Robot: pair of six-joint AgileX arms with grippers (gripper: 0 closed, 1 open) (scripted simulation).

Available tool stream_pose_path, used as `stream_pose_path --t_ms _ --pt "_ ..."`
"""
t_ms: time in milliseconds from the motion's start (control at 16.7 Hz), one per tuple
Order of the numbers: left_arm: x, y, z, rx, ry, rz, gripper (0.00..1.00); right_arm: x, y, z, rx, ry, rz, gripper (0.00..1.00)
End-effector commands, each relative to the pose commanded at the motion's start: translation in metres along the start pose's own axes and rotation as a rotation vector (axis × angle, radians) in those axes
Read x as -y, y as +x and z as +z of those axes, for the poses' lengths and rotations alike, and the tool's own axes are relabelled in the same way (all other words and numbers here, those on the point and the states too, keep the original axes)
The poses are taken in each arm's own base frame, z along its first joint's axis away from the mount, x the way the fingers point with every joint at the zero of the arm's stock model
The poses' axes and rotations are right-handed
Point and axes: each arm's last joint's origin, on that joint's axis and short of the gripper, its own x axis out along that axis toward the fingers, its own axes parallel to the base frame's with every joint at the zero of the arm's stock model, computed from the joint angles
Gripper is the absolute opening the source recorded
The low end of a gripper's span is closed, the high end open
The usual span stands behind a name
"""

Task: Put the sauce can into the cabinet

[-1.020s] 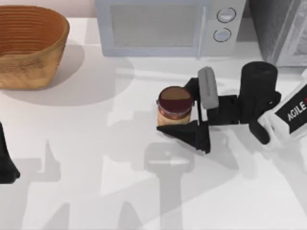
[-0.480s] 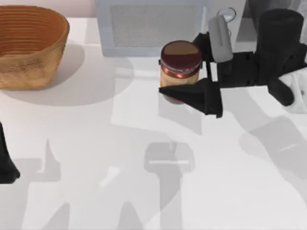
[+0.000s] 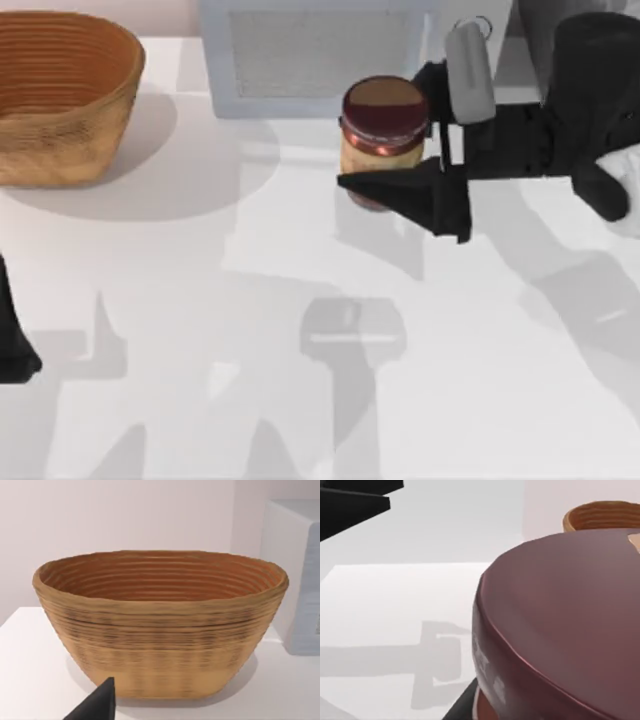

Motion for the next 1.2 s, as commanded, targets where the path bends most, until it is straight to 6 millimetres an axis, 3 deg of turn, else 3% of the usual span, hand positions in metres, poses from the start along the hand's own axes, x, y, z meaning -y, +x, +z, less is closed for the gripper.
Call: stream_pose_path --t_ms 300,480,600,720,900,1200 --pt "0.000 0.000 0.000 0.000 0.000 0.000 1.00 -0.041 -0.046 0.047 -0.005 0.006 -0.233 0.00" --pt "0.000 0.000 0.000 0.000 0.000 0.000 1.00 -0.085 -0.086 0.069 0.003 0.012 -0.455 0.00" --pt "0.000 0.000 0.000 0.000 0.000 0.000 1.00 -0.120 -0.111 0.074 0.014 0.018 -0.621 0.00" --pt "0.000 0.000 0.000 0.000 0.000 0.000 1.00 -0.155 -0.132 0.069 0.030 0.024 -0.791 0.00" --pt "0.000 0.000 0.000 0.000 0.000 0.000 1.00 -0.199 -0.154 0.046 0.059 0.032 -1.037 0.00" --pt "0.000 0.000 0.000 0.000 0.000 0.000 1.00 -0.237 -0.172 -0.008 0.088 0.054 -1.366 0.00"
